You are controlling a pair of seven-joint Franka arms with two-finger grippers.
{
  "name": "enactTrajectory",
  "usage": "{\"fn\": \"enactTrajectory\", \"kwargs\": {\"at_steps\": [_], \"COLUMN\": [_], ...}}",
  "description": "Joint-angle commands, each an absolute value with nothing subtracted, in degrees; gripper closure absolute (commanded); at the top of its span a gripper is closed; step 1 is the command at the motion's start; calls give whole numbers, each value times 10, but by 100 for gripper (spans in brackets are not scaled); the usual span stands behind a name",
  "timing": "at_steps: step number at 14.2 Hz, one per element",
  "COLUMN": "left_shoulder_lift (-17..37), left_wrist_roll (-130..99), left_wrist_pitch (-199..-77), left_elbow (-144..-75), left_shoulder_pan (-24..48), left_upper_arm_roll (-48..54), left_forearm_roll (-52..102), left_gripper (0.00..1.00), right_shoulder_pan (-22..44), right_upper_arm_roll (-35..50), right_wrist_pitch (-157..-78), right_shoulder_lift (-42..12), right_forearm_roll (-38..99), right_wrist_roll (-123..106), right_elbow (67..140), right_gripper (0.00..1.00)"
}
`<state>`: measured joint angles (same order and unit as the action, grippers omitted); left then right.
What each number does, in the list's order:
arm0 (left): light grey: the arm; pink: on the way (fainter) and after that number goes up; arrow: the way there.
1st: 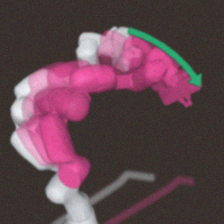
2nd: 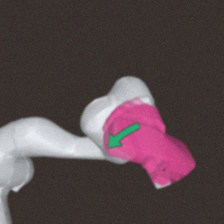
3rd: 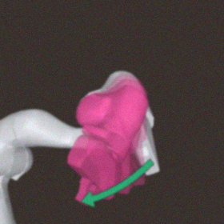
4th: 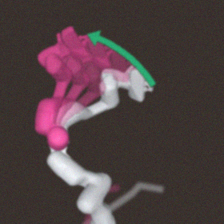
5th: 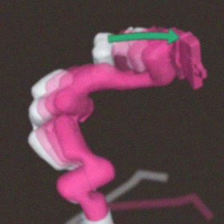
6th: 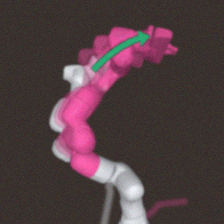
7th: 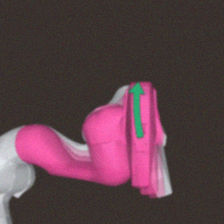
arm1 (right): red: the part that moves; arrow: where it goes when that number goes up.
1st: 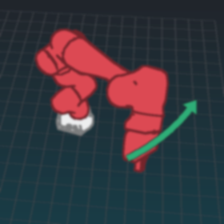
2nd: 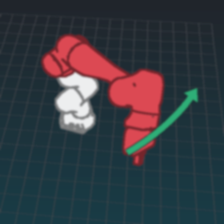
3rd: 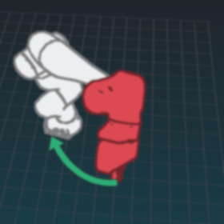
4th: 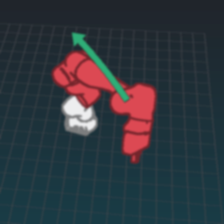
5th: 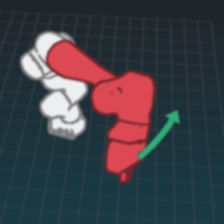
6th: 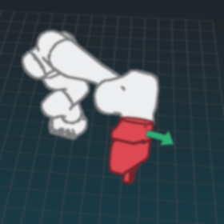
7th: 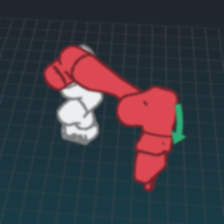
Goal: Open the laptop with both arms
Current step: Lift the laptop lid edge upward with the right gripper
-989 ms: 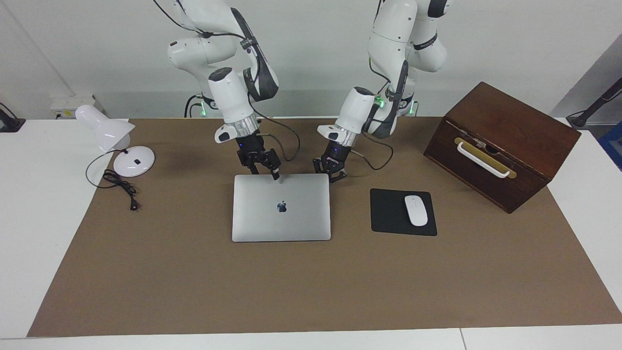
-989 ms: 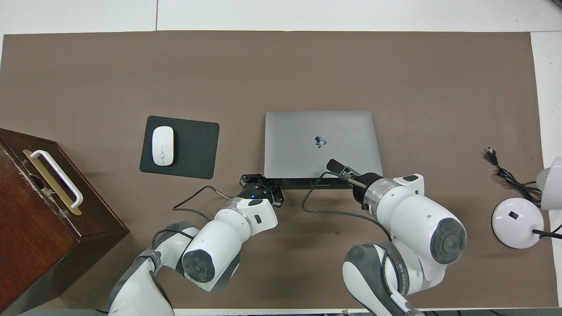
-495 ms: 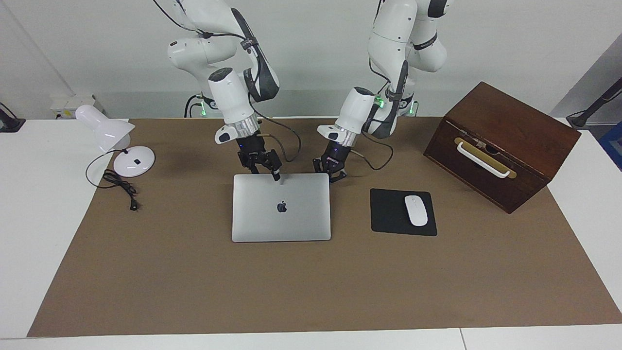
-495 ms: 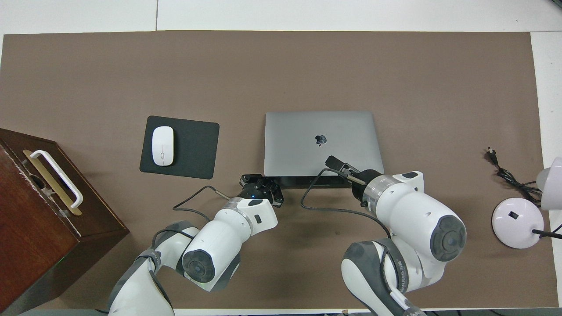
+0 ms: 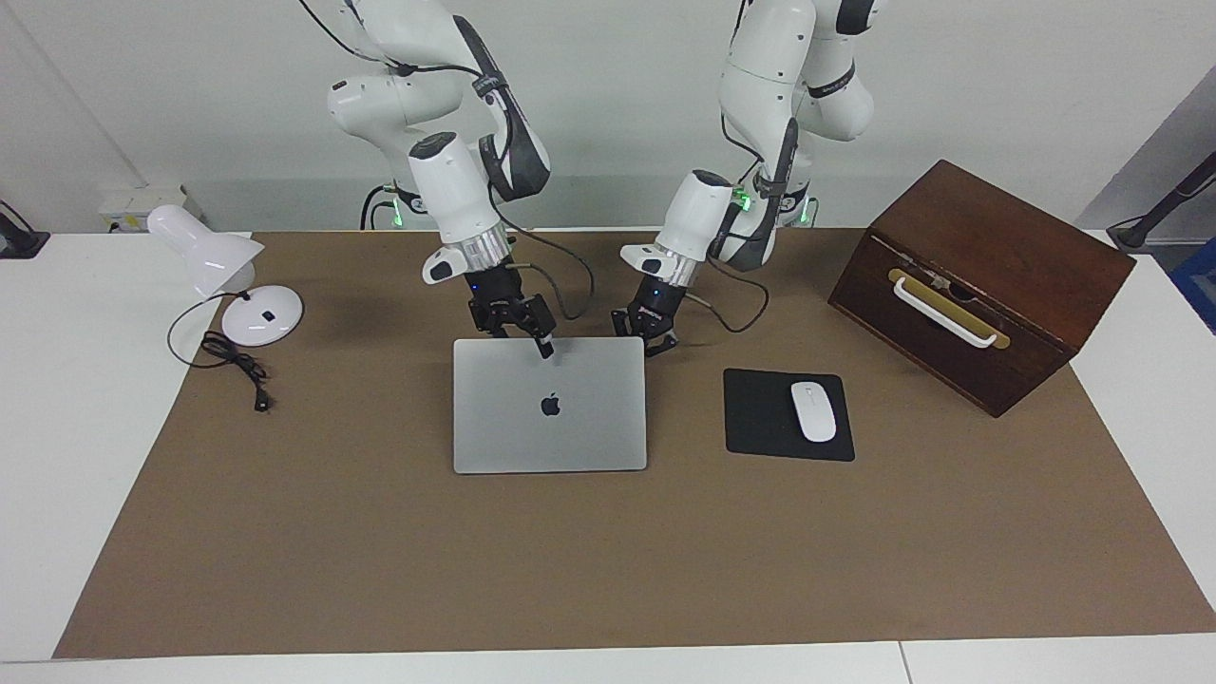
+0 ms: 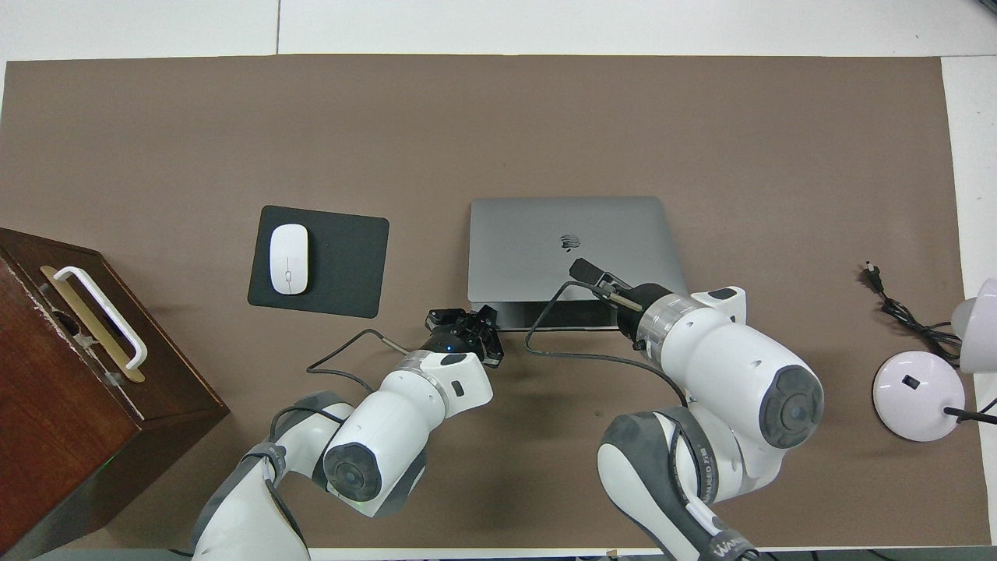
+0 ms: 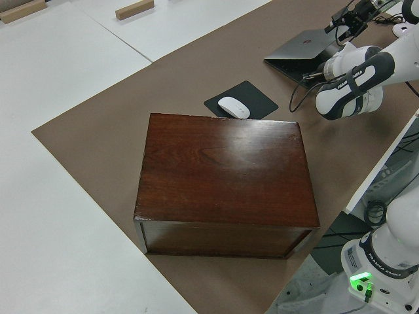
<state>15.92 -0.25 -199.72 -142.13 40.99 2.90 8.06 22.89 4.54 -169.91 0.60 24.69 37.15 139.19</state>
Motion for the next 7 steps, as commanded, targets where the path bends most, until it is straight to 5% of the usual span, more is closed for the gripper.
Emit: {"fn": "enactTrajectory", "kwargs": {"at_steps": [1, 7], "left_shoulder_lift": [197, 197], "left_wrist_roll": [8, 8], "left_wrist_pitch": [-2007, -2007], "left_elbow": [-1401, -1401], "left_shoulder_pan": [420, 419], "left_upper_arm_roll": [18, 18], "left_forearm_roll": [83, 83], "left_gripper": [100, 100], "right_shoulder_pan": [221, 211], "right_upper_arm_roll": [49, 47], "right_wrist_pitch": [-1681, -1657], "right_shoulder_lift": [-29, -60], "right_forearm_roll": [264, 265], "right_wrist_roll": [374, 370], "right_elbow": [1324, 1253], "right_gripper": [0, 0]}}
